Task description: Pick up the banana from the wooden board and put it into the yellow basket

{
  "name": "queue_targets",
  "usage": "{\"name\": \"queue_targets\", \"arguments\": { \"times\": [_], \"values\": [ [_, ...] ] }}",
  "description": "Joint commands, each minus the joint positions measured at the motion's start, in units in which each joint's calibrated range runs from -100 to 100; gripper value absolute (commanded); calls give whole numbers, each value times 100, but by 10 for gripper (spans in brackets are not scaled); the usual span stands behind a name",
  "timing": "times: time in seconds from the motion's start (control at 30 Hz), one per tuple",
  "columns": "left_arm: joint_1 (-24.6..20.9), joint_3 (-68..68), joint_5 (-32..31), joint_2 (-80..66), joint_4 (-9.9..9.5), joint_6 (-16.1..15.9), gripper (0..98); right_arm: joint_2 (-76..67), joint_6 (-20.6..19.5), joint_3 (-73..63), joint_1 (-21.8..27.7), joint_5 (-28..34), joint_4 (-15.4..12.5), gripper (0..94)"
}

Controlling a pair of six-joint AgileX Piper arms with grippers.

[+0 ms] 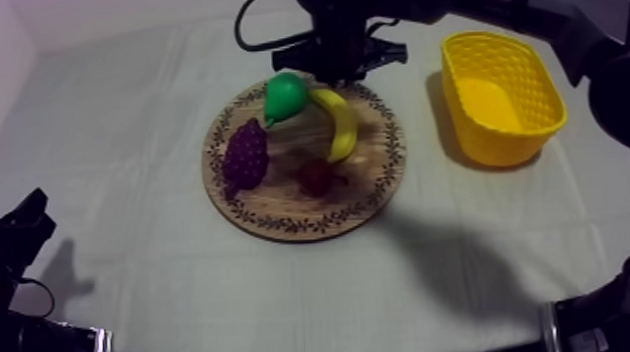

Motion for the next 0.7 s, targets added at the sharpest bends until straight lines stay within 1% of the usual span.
{"name": "queue_targets", "arguments": {
  "times": [0.0, 0.03, 0.1, 0.13, 0.2, 0.33, 0.67],
  "values": [
    [-1, 3, -2, -3, -1, -1, 1, 13, 85, -21, 36, 41, -21, 569],
    [-1, 3, -2, -3, -1, -1, 1, 14, 117, -29, 49, 42, -34, 660],
    [-1, 3, -2, -3, -1, -1, 1, 21, 142, -35, 57, 64, -18, 778],
    [-1, 3, -2, -3, -1, -1, 1, 27, 141, -26, 57, 70, -3, 813],
    [-1, 3, -2, -3, -1, -1, 1, 48, 132, 16, 68, 52, 15, 856],
    [-1, 3, -2, -3, -1, -1, 1, 148, 124, 115, 121, -36, -2, 882],
    [-1, 3, -2, -3, -1, -1, 1, 520, 75, 212, 169, -170, 8, 876]
  ]
}}
